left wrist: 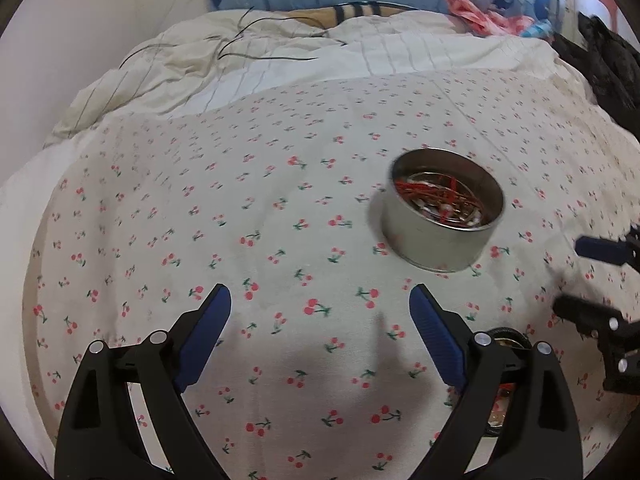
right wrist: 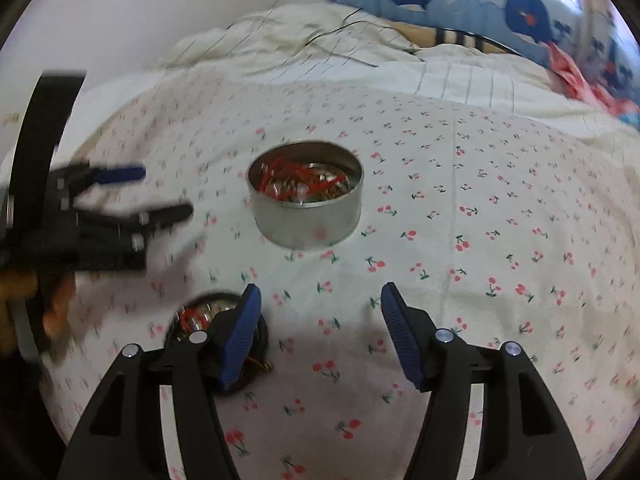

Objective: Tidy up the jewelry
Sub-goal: 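Move the right gripper over the dark dish and grasp the red bead bracelet, then grasp the black cord bracelet with the left gripper while the right gripper holds the red bracelet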

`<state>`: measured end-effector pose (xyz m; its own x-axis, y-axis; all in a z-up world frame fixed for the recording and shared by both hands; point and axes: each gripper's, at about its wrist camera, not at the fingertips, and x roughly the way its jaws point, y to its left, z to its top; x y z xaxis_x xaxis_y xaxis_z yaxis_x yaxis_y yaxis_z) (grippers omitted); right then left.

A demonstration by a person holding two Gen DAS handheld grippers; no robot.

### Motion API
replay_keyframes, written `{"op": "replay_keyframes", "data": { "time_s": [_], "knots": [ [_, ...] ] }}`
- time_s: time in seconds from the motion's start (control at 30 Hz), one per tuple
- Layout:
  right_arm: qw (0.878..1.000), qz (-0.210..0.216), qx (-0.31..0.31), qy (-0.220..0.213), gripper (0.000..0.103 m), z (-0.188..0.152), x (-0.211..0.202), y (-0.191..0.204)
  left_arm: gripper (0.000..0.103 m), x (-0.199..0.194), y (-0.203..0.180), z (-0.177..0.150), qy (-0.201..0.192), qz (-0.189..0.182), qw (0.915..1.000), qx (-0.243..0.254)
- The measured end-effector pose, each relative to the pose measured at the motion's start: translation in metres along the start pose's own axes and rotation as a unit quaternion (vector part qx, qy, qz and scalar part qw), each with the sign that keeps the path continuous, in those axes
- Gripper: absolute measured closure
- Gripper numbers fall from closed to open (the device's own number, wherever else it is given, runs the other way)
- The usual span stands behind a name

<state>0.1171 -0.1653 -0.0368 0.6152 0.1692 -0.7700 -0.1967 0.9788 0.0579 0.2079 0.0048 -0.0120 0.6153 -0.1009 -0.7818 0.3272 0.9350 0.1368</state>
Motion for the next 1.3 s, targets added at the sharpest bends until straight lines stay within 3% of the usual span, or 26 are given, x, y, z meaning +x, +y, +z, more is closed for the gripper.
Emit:
{"op": "replay_keyframes", "data": {
  "time_s": [0.27, 0.37, 0.57, 0.8, 0.97, 1.2, 1.3],
  "knots": [
    [0.996, 0.057, -0.06, 0.026, 0.043, -0.008, 0.0, 0.021, 0.016, 0.004, 0.02, 0.001, 0.009, -0.026, 0.9983, -0.051],
    [0.995, 0.055, -0.071, 0.045, 0.053, -0.011, 0.008, 0.026, 0.016, 0.005, 0.019, 0.001, 0.01, -0.023, 0.9985, -0.047],
    [0.996, 0.04, -0.056, 0.053, 0.053, -0.012, 0.01, 0.014, 0.016, 0.007, 0.01, -0.001, 0.019, -0.022, 0.9992, -0.027],
    [0.985, 0.127, -0.113, 0.016, 0.06, -0.013, -0.009, 0.047, 0.016, 0.007, 0.015, -0.001, 0.021, -0.02, 0.9987, -0.042],
    [0.985, 0.125, -0.116, 0.035, 0.076, -0.015, 0.007, 0.06, 0.016, 0.008, 0.011, -0.001, 0.022, -0.02, 0.999, -0.035],
    [0.983, 0.122, -0.121, 0.059, 0.085, -0.018, 0.028, 0.068, 0.016, 0.007, 0.012, -0.001, 0.022, -0.023, 0.9988, -0.038],
    [0.984, 0.121, -0.114, 0.057, 0.098, -0.017, 0.029, 0.064, 0.016, 0.007, 0.012, -0.001, 0.021, -0.025, 0.9987, -0.038]
  ]
}}
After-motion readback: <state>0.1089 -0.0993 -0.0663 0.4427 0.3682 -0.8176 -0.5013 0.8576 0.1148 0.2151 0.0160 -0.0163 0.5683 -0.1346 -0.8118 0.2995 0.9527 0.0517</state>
